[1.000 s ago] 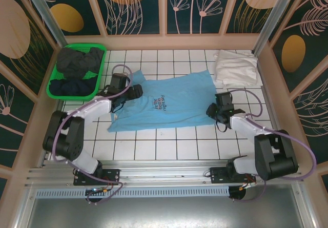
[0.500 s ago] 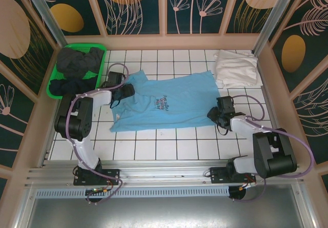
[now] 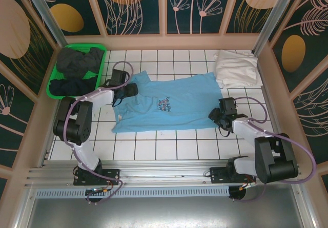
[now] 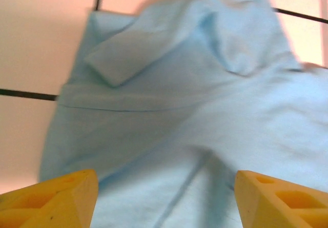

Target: Fold and stack the t-shirts

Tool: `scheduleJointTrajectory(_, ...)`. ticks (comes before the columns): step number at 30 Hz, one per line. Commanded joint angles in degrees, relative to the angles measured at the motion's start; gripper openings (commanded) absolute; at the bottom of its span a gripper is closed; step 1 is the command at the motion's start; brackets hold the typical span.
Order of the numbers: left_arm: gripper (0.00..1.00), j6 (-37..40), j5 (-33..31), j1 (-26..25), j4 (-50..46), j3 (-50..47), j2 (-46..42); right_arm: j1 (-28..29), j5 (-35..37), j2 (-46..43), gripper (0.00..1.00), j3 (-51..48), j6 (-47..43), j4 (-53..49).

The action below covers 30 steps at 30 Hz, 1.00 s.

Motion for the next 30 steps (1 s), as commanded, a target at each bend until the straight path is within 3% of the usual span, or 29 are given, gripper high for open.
scheduleJointTrajectory(1,0.66,4.4,-0.5,-2.5,-3.7,2.1,0.9,-0.6,0.2,1.4,0.57,1.1,-1.1,-2.2)
scheduleJointTrajectory(7,0.56,6.1,-1.5,-3.4,-7.2,7.8,8.2,-1.2,-0.2,0.8,0.57,0.5,-1.9,-1.6)
scheduleJointTrajectory(9,0.41,6.3,-3.4,-3.4,-9.3,9.9,9.8,-1.6,-0.2,0.1,0.57,0.2,-2.1,-1.7)
scheduleJointTrajectory(17,0.0,6.9,-5.4,-3.4,-12.8,13.2,9.7,-4.0,-1.8,-1.1,0.58,-0.9,-3.4,-1.0)
scheduleJointTrajectory(25,0.0,3.3,-13.5,-3.1,-12.7,11.3,4.0,-4.5,-2.2,-1.1,0.59,-1.3,-4.0,-0.7)
scheduleJointTrajectory(30,0.0,1.8,-13.7,-2.1,-11.2,9.0,3.3,-5.0,-2.2,-1.7,0.61,-1.6,-4.2,-1.0)
